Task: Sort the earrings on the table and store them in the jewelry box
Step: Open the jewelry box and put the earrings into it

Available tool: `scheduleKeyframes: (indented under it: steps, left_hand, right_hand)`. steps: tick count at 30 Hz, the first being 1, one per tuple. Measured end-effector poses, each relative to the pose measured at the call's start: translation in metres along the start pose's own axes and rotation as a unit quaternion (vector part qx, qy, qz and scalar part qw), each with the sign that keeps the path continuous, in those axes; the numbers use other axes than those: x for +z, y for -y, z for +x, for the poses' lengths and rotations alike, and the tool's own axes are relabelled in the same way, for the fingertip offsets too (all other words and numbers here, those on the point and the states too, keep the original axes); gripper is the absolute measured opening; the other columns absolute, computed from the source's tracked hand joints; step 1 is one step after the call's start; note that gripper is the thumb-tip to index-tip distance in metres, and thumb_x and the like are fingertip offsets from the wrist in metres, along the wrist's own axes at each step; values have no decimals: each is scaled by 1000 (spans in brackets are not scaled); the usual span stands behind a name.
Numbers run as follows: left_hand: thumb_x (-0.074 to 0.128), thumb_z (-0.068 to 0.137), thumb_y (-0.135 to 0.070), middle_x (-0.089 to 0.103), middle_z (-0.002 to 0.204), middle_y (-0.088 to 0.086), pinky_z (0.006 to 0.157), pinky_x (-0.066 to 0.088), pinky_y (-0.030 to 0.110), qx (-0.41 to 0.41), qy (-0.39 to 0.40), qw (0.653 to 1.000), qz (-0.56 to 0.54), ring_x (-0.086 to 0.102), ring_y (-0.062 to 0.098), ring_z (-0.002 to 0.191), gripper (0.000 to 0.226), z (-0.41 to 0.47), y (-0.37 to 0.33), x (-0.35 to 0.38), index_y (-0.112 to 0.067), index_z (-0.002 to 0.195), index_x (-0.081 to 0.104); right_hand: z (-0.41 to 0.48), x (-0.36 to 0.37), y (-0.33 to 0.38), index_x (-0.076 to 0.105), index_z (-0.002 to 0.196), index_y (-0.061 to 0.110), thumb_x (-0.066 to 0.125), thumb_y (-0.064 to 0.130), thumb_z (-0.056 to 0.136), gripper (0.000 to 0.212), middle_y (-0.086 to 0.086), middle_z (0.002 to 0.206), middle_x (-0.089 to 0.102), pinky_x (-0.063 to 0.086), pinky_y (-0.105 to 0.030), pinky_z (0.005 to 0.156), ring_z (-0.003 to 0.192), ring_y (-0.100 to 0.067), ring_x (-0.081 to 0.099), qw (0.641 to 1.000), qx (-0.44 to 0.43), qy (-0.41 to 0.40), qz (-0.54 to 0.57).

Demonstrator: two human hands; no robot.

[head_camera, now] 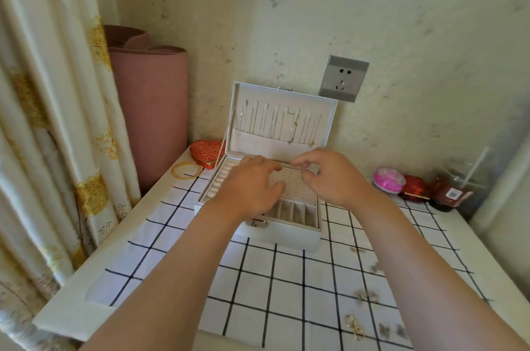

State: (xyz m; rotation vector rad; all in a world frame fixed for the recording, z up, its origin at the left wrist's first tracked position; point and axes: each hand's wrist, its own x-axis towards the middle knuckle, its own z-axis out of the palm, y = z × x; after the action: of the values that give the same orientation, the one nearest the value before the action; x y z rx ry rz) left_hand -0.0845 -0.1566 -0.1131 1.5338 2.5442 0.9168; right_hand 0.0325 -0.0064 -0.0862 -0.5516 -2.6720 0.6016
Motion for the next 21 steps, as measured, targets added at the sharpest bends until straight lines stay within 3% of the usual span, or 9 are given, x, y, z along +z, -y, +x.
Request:
scheduleKeyframes:
  steps: [5, 10, 13, 16, 21]
  left_hand:
    - [56, 94, -36, 58, 118, -7, 100, 39, 32, 70, 8, 997, -11, 46, 13, 118, 34, -11, -42, 18, -29, 127, 60]
    - [56, 94, -32, 64, 103, -13, 90, 49, 33, 111, 53, 992, -42, 55, 8, 96, 26, -18, -85, 38, -30, 118, 65]
    - [55, 95, -32, 68, 112, -10, 95, 43, 30, 161, 77, 983, 32, 59, 13, 103, 28, -15, -108, 59, -29, 120, 66]
    - [55, 96, -34, 65, 119, -6, 104, 32, 36, 187, 103, 961, 176, 53, 18, 114, 30, -10, -118, 81, -31, 124, 65]
    - [55, 94, -39, 68, 108, -5, 103, 30, 37, 154, 148, 934, 286, 57, 20, 107, 26, -5, -117, 102, -30, 113, 71]
  right_hand:
    - [-54, -25, -31, 70, 115, 36, 58, 21, 96, 27, 19, 112, 66, 46, -25, 98, 109, -3, 59, 997, 77, -15, 9]
    - [-107, -41, -73, 68, 111, 43, 53, 26, 96, 27, 18, 115, 65, 57, -32, 83, 93, -14, 70, 985, 164, 14, -53]
    - [-124, -44, -87, 67, 115, 41, 54, 24, 97, 29, 20, 118, 64, 52, -28, 86, 100, -8, 65, 980, 174, 41, -86]
    - [-132, -36, -91, 69, 117, 37, 59, 25, 95, 27, 17, 116, 66, 51, -30, 92, 104, -8, 63, 979, 159, 78, -103]
    - [-130, -26, -92, 70, 120, 33, 63, 28, 94, 27, 12, 117, 68, 47, -25, 84, 105, -11, 62, 974, 126, 115, -146]
